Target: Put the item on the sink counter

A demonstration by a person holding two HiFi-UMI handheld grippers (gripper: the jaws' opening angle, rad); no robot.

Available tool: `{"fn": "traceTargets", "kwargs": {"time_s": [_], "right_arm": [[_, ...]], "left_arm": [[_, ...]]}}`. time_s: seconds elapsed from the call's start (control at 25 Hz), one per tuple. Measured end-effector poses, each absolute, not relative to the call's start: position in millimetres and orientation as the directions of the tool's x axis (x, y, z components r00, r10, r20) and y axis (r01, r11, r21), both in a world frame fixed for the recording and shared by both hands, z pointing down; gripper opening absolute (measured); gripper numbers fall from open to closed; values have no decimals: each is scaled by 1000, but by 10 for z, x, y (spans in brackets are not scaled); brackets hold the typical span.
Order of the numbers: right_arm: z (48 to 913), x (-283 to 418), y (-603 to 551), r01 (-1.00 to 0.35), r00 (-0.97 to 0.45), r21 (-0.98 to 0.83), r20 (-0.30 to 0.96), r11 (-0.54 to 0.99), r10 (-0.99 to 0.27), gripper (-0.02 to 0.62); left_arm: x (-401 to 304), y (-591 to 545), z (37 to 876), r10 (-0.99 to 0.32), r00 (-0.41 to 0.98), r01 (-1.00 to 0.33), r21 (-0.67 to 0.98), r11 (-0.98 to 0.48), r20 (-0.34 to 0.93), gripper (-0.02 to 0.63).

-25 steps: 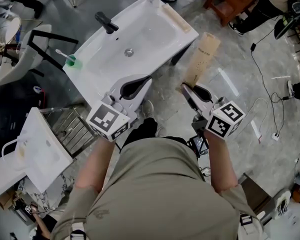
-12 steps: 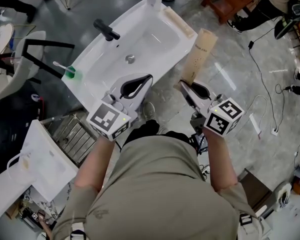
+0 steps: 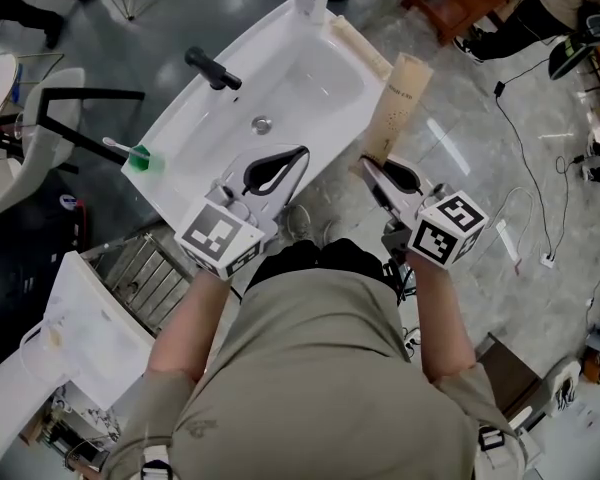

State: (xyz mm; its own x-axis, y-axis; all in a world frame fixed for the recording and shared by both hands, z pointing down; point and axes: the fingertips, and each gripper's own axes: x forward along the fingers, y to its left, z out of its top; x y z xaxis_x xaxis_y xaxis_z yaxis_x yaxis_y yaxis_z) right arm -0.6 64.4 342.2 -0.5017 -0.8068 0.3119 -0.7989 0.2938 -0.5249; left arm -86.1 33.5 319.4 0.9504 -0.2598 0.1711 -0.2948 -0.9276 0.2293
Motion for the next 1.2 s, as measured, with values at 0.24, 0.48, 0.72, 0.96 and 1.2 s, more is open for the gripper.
{"fn": "traceTargets", "kwargs": {"time_s": [0.24,0.48,0.72,0.96,1.2], "right_arm": [[3498,40,478,-803,-510,-516,333,299,-793,48],[3606,162,247,-800,-524,-515,353,306,-775,48],[3767,346,-41,-793,-550,-519,382,320,-743,48],[3923,572,-315,-788,-573,-513,408,340,-711,48],[4159,741,-575,-792,-591,-489,463,366,-660,48]], "left_arm": [[-853,186,3212,-277,946,-310,228,-923,168,5],[-786,-22,3302,-301,936,-339,236,-911,184,5],[-544,-294,3387,-314,928,-357,247,-901,198,5],[-293,-522,3475,-327,920,-376,256,-890,215,5],[-159,-730,3590,-355,903,-414,271,-869,242,5]]}}
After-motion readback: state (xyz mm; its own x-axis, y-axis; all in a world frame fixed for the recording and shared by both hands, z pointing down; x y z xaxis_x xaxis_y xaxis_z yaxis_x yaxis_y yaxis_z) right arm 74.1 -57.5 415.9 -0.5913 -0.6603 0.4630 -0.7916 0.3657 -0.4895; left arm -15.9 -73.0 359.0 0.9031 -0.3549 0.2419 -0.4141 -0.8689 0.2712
